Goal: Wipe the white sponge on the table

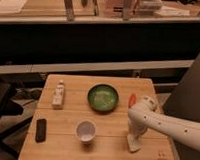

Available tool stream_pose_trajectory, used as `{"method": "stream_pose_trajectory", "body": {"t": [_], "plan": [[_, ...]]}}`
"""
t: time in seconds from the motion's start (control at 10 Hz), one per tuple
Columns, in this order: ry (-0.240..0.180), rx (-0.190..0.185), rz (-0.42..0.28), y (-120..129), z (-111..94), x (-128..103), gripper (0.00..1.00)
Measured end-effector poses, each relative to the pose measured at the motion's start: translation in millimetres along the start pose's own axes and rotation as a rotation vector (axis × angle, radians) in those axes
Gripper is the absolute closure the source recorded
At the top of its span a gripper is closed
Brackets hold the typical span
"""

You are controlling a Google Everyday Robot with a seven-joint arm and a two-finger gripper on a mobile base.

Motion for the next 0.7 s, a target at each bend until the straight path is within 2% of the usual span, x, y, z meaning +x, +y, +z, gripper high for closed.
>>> {"method": "stream_pose_trajectory", "body": {"t": [0.7], "plan": [[0.011,-0.003,-0.014,0.3,1.5,1.8,1.0]]}}
